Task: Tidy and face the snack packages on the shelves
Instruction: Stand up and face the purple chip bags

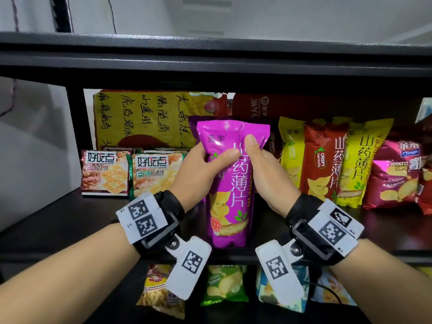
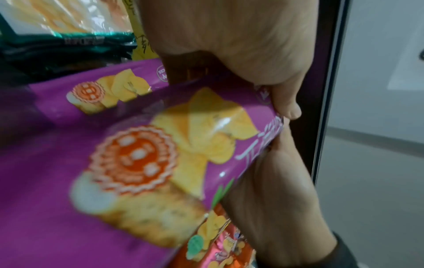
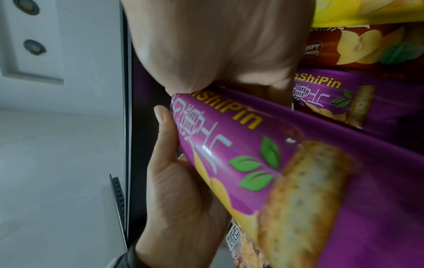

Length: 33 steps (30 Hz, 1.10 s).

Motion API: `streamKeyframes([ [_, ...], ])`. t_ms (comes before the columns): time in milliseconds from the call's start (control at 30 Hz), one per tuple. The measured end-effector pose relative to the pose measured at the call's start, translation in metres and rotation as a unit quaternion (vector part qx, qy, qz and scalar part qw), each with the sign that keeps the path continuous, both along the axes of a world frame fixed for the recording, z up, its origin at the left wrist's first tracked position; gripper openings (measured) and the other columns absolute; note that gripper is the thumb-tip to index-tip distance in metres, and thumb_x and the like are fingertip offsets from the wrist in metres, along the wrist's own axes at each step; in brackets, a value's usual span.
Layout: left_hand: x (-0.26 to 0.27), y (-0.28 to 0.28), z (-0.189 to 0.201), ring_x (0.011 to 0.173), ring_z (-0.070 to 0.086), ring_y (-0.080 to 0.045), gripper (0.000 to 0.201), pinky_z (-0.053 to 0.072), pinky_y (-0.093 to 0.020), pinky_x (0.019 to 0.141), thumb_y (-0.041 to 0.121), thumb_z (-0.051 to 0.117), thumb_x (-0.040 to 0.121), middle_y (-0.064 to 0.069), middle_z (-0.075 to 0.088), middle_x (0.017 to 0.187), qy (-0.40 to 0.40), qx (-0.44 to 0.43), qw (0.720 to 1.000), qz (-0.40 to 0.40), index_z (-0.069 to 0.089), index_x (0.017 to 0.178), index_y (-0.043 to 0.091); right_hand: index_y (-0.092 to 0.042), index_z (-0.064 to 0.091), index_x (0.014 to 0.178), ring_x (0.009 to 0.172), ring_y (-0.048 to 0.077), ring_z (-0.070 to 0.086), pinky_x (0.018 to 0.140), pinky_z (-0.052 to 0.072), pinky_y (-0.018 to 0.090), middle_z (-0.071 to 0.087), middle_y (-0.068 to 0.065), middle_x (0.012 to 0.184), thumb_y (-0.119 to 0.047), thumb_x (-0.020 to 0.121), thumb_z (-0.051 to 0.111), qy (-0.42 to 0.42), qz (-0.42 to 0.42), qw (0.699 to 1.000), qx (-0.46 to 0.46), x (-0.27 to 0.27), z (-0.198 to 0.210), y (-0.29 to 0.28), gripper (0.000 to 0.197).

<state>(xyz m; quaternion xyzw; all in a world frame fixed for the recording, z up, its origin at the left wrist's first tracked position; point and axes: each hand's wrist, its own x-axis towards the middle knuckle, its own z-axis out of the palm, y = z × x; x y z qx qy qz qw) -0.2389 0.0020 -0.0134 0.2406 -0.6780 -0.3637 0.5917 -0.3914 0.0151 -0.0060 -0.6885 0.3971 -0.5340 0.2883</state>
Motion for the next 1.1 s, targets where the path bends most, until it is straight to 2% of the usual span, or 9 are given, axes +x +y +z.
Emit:
streamKeyframes([
  [100, 0.007, 0.001, -0.012, 0.096, 0.075, -0.013, 0.050, 0.058, -0.023, 0.076, 0.042, 0.083, 0.069, 0.008, 0.077, 0.107, -0.058, -0.024, 0.998, 0.000, 0.061, 0.113, 0.033, -0.026, 0.062, 0.116, 0.105, 0.017, 0.069, 0.095, 0.054, 0.045, 0.072, -0.002, 0.112, -0.084, 0.074, 0.032, 0.017, 0.003, 1.000, 0.011, -0.004, -0.008, 0.005, 0.077],
  [333, 0.020, 0.006, -0.039, 0.107, 0.071, -0.012, 0.064, 0.059, -0.031, 0.089, 0.039, 0.087, 0.067, 0.010, 0.073, 0.117, -0.129, -0.005, 0.991, -0.023, 0.055, 0.122, 0.043, -0.051, 0.054, 0.119, 0.105, 0.002, 0.068, 0.087, 0.055, 0.030, 0.070, -0.020, 0.116, -0.066, 0.081, 0.049, 0.085, 0.051, 0.995, 0.024, -0.008, -0.037, 0.015, 0.040],
  [467, 0.030, 0.012, -0.052, 0.105, 0.070, -0.005, 0.069, 0.055, -0.021, 0.085, 0.044, 0.086, 0.068, 0.016, 0.072, 0.118, -0.191, 0.013, 0.981, -0.023, 0.049, 0.126, 0.045, -0.059, 0.049, 0.113, 0.098, -0.011, 0.065, 0.071, 0.049, 0.010, 0.066, -0.037, 0.107, -0.066, 0.082, 0.051, 0.140, 0.048, 0.988, 0.037, -0.013, -0.049, 0.022, 0.032],
  [567, 0.034, 0.017, -0.056, 0.108, 0.069, -0.005, 0.078, 0.055, -0.022, 0.089, 0.044, 0.087, 0.067, 0.017, 0.070, 0.120, -0.220, 0.018, 0.975, -0.029, 0.045, 0.133, 0.039, -0.047, 0.050, 0.125, 0.101, -0.009, 0.065, 0.077, 0.049, 0.009, 0.068, -0.028, 0.114, -0.058, 0.084, 0.063, 0.158, 0.059, 0.985, 0.032, -0.015, -0.053, 0.026, 0.045],
  [633, 0.033, 0.021, -0.055, 0.107, 0.069, -0.006, 0.079, 0.056, -0.024, 0.087, 0.043, 0.088, 0.065, 0.016, 0.070, 0.119, -0.225, 0.014, 0.974, -0.034, 0.045, 0.132, 0.039, -0.034, 0.054, 0.128, 0.105, 0.001, 0.067, 0.090, 0.053, 0.024, 0.071, -0.015, 0.117, -0.049, 0.080, 0.070, 0.139, 0.073, 0.987, 0.044, -0.015, -0.051, 0.029, 0.053],
  [767, 0.044, 0.035, -0.028, 0.115, 0.065, -0.012, 0.090, 0.055, -0.037, 0.094, 0.065, 0.083, 0.063, 0.011, 0.066, 0.123, -0.141, -0.023, 0.990, -0.012, 0.042, 0.135, 0.030, -0.027, 0.064, 0.112, 0.091, 0.016, 0.074, 0.060, 0.061, 0.034, 0.077, -0.004, 0.103, -0.042, 0.078, 0.066, 0.025, 0.117, 0.986, 0.113, -0.015, -0.022, 0.048, 0.037],
  [833, 0.057, 0.045, -0.005, 0.128, 0.056, -0.014, 0.095, 0.049, -0.042, 0.103, 0.078, 0.075, 0.061, 0.008, 0.059, 0.134, -0.120, -0.078, 0.990, 0.011, 0.044, 0.138, 0.032, -0.020, 0.063, 0.120, 0.102, 0.030, 0.072, 0.064, 0.063, 0.045, 0.074, 0.008, 0.113, -0.045, 0.080, 0.062, -0.023, 0.142, 0.975, 0.167, -0.020, -0.003, 0.060, 0.047],
  [933, 0.058, 0.063, 0.015, 0.143, 0.040, -0.009, 0.082, 0.035, -0.047, 0.118, 0.071, 0.075, 0.067, 0.001, 0.052, 0.143, -0.236, -0.241, 0.941, 0.016, 0.048, 0.140, 0.043, -0.017, 0.062, 0.124, 0.111, 0.048, 0.064, 0.081, 0.056, 0.062, 0.069, 0.020, 0.121, -0.050, 0.081, 0.061, -0.063, 0.188, 0.954, 0.226, -0.026, 0.021, 0.075, 0.054],
  [1100, 0.040, 0.089, 0.025, 0.146, 0.035, -0.022, 0.094, 0.030, -0.038, 0.119, 0.048, 0.083, 0.074, -0.006, 0.039, 0.153, -0.297, -0.426, 0.853, 0.050, 0.036, 0.147, 0.014, -0.017, 0.061, 0.130, 0.114, 0.049, 0.058, 0.065, 0.061, 0.041, 0.065, 0.020, 0.128, -0.053, 0.082, 0.058, -0.123, 0.268, 0.902, 0.316, -0.021, 0.039, 0.090, 0.060],
])
